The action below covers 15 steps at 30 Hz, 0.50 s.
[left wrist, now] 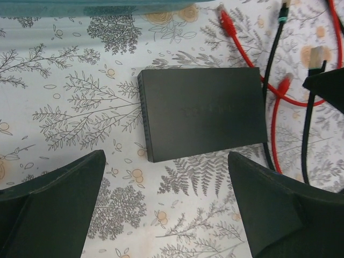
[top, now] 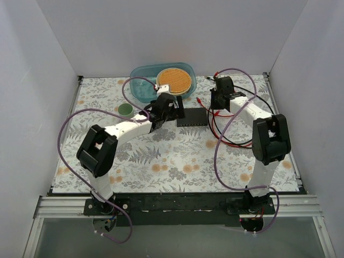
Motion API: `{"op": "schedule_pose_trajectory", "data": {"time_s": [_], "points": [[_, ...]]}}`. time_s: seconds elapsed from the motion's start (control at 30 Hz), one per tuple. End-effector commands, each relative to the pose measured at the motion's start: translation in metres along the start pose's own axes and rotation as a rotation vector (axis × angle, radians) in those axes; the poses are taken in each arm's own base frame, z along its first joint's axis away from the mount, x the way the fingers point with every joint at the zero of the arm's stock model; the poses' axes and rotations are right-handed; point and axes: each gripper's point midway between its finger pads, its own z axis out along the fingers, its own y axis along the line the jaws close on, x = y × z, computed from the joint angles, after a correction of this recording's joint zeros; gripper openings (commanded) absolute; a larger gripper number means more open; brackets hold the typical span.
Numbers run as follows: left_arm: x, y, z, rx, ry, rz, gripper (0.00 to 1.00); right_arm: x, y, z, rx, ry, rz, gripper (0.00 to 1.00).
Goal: Insert the plug into the switch port
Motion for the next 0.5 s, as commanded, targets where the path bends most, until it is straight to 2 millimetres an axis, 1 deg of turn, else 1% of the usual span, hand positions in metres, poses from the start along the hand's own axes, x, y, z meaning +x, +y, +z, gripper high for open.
{"op": "schedule_pose_trajectory", "data": {"time_s": [0.0, 0.07, 0.1, 0.2, 0.3, 0.4, 0.47], "points": [[-0.004, 0.001, 0.012, -0.012, 0.022, 0.029, 0.98, -0.016, -0.001, 0.02, 0.014, -0.011, -0.001, 0.01], [0.004, 0.006, 0.021, -0.029, 0.039, 0.034, 0.98, -0.015, 0.001, 0.027, 0.012, 0.011, -0.002, 0.01], [0.006, 0.007, 0.024, -0.031, 0.042, 0.034, 0.98, -0.013, 0.003, 0.035, 0.009, 0.032, -0.001, 0.01], [0.01, 0.01, 0.032, -0.031, 0.048, 0.029, 0.98, -0.013, 0.006, 0.044, -0.001, 0.05, -0.003, 0.01], [0.012, 0.011, 0.036, -0.03, 0.05, 0.025, 0.98, -0.009, 0.006, 0.051, 0.011, 0.067, -0.009, 0.01], [0.015, 0.012, 0.04, -0.021, 0.066, 0.041, 0.98, -0.001, 0.007, 0.058, 0.013, 0.098, -0.025, 0.01], [0.014, 0.009, 0.042, 0.002, 0.073, 0.062, 0.98, 0.001, 0.014, 0.059, -0.006, 0.108, -0.045, 0.01]]}}
